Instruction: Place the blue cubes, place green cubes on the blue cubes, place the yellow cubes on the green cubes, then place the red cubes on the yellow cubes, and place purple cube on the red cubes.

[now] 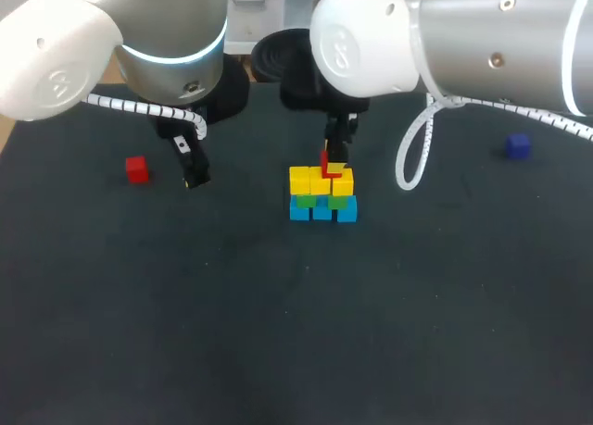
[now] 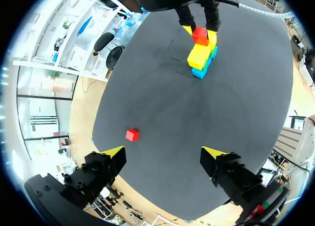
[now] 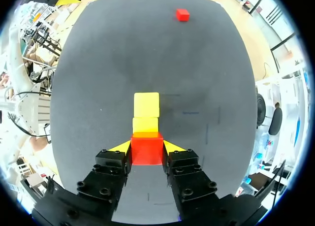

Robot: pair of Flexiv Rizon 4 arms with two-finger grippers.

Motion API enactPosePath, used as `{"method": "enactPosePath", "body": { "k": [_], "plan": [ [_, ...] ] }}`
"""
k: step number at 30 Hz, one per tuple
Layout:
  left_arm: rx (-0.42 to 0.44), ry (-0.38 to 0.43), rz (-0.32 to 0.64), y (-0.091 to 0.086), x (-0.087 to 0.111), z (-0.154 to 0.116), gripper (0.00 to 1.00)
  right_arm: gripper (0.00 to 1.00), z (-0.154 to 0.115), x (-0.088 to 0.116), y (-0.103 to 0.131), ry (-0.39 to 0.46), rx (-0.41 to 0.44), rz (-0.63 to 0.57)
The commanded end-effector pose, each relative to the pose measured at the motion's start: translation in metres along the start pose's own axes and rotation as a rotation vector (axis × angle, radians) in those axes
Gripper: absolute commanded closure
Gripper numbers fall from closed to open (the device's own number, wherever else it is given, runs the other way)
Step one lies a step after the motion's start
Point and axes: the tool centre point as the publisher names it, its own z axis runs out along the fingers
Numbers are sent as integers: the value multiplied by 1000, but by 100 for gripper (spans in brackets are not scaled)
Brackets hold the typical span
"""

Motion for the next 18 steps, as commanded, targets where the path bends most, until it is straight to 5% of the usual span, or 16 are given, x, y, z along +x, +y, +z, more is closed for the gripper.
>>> {"method": "enactPosePath", "body": {
  "k": [1, 18],
  "plan": [
    [1, 0, 2, 1, 0, 0, 0, 0, 2, 3, 2, -8, -7, 0],
    [1, 0, 2, 1, 0, 0, 0, 0, -17, 6, 8, 2, 19, 14]
  ]
}}
